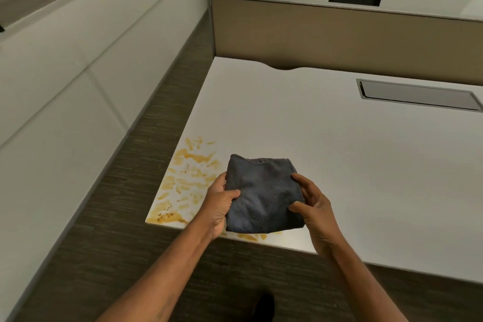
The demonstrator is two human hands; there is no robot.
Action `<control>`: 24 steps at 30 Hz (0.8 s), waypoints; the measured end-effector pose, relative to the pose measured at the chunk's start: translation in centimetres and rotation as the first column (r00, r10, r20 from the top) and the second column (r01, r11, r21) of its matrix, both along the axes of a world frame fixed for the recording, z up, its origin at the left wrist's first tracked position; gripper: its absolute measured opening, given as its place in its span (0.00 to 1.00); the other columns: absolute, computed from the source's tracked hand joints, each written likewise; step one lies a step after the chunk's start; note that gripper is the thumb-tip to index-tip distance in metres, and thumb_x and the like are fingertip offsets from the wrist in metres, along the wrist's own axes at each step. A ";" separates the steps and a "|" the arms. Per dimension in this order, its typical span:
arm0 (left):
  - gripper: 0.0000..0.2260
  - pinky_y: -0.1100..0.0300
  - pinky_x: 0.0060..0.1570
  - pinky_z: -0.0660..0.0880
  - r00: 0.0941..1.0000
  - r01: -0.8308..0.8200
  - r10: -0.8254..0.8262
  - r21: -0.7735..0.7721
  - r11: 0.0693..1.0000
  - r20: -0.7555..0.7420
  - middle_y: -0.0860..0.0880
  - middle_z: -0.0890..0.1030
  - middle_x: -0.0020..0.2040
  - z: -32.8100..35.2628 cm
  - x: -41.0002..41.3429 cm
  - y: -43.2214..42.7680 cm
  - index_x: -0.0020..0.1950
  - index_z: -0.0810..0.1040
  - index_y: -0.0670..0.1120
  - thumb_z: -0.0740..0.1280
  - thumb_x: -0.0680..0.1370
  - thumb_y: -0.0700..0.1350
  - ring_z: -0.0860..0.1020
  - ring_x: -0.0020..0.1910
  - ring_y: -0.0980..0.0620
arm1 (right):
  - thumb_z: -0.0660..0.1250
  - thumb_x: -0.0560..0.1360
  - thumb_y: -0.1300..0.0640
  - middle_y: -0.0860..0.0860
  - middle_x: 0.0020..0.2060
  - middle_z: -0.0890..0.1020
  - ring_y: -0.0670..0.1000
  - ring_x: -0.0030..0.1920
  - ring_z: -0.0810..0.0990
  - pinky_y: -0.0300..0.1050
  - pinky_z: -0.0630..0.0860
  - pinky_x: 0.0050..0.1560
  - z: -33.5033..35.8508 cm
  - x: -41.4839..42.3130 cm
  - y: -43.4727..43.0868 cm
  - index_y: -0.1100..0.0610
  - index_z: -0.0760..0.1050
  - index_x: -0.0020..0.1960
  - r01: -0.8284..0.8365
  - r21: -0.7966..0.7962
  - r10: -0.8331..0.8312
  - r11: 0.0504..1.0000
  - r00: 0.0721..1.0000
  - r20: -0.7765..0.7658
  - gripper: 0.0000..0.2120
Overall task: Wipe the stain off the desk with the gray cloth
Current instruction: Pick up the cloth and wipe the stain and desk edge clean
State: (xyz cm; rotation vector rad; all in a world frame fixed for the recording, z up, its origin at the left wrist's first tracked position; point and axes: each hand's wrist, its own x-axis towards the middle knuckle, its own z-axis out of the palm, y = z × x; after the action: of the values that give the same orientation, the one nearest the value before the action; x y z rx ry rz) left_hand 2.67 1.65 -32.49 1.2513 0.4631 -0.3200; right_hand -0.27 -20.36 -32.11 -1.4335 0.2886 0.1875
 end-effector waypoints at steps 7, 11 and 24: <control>0.28 0.58 0.49 0.82 0.998 0.056 -0.061 0.132 0.990 0.034 0.51 0.80 0.66 -1.9 -2.4 -2.1 0.76 0.72 0.53 0.63 0.80 0.29 0.81 0.59 0.52 | 0.65 0.71 0.76 0.37 0.60 0.79 0.43 0.58 0.79 0.36 0.82 0.42 -0.9 -2.1 -0.5 0.46 0.76 0.67 0.041 -0.161 -0.046 0.986 0.999 -0.026 0.33; 0.31 0.64 0.42 0.82 0.999 0.015 -0.022 0.168 0.986 0.040 0.54 0.82 0.62 -2.7 -3.4 -4.0 0.77 0.71 0.54 0.63 0.79 0.27 0.81 0.54 0.58 | 0.64 0.70 0.76 0.38 0.60 0.79 0.40 0.59 0.78 0.31 0.80 0.42 -1.8 -2.4 -1.6 0.46 0.76 0.67 0.048 -0.251 -0.050 0.967 0.999 -0.003 0.33; 0.29 0.53 0.69 0.76 0.982 -0.177 0.120 0.496 0.850 0.146 0.50 0.78 0.72 -5.3 -6.5 -9.3 0.77 0.71 0.51 0.71 0.78 0.33 0.76 0.71 0.50 | 0.67 0.75 0.68 0.52 0.72 0.70 0.55 0.67 0.74 0.53 0.78 0.65 -5.0 -2.2 -5.8 0.48 0.66 0.74 -0.256 -0.617 0.292 0.745 0.956 -0.044 0.31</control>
State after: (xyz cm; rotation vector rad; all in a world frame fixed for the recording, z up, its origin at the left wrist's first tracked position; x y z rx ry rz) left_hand -3.80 -7.69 -37.78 1.7273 0.5679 0.0131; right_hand -2.46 -26.12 -37.11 -2.1404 0.0849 0.3127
